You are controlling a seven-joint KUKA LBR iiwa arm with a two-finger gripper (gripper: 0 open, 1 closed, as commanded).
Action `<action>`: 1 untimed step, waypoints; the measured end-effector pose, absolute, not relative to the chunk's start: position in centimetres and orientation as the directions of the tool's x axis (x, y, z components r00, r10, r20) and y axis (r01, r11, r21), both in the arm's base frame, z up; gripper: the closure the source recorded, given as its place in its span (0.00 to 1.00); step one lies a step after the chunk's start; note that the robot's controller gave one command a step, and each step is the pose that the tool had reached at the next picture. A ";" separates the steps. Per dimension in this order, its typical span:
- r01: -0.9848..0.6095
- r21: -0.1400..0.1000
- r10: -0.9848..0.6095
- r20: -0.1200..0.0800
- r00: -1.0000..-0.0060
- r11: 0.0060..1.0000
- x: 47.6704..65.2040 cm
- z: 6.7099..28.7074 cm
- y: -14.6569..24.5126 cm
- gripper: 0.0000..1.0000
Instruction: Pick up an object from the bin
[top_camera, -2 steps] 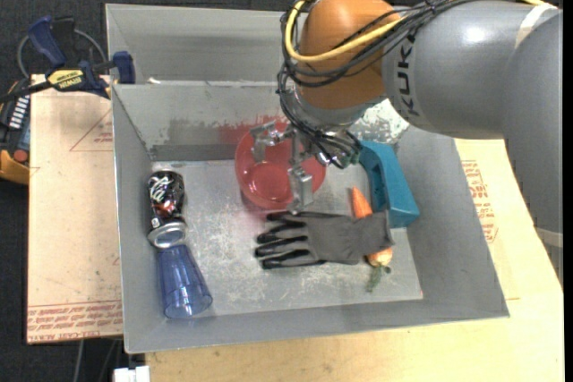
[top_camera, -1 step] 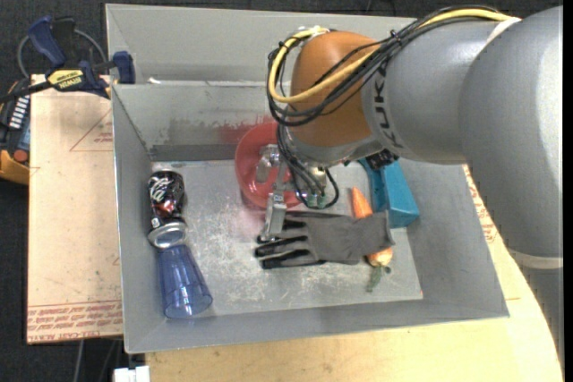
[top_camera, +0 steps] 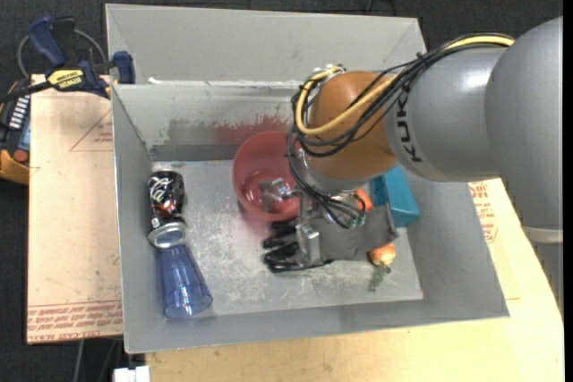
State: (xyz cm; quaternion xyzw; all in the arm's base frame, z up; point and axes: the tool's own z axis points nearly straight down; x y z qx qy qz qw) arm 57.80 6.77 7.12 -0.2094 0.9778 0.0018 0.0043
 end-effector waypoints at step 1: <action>0.146 -0.002 0.146 0.050 -0.988 0.989 62.1 7.0 8.4 1.00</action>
Offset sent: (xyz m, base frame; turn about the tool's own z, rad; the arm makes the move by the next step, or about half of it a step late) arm 0.0000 0.0000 0.0000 0.0000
